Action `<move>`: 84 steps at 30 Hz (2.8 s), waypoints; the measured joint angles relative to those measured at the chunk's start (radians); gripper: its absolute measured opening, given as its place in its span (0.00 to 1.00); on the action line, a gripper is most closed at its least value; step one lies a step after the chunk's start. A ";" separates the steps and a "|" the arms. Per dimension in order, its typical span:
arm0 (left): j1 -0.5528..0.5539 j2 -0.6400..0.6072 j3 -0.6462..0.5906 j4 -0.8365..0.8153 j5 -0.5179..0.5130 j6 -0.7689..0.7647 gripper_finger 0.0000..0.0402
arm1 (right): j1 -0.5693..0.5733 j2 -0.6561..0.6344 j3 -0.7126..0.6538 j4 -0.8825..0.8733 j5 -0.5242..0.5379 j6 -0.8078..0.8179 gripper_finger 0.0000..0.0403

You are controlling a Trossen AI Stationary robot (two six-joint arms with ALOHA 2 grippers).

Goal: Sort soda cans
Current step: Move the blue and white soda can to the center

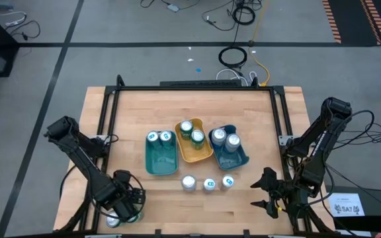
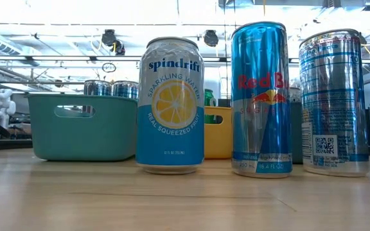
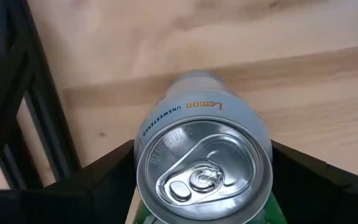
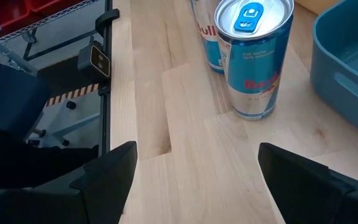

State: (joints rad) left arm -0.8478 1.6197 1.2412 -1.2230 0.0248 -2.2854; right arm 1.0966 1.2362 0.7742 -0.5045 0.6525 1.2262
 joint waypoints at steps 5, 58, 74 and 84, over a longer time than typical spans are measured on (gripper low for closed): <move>0.034 -0.001 0.059 -0.015 -0.156 0.095 0.79 | 0.000 0.000 0.000 0.000 0.000 -0.007 0.81; 0.350 0.454 0.705 0.155 -0.127 0.924 0.79 | 0.000 0.000 0.000 0.075 0.000 -0.007 0.81; 0.389 0.539 0.722 0.041 -0.086 0.903 0.81 | 0.000 0.000 0.000 0.075 0.000 -0.007 0.81; 0.394 0.538 0.721 0.040 -0.088 0.878 0.81 | 0.000 0.000 0.000 0.074 0.000 -0.015 0.81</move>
State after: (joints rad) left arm -0.4534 2.1582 1.9625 -1.1828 -0.0635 -1.4072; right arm 1.0966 1.2366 0.7746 -0.4309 0.6525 1.2110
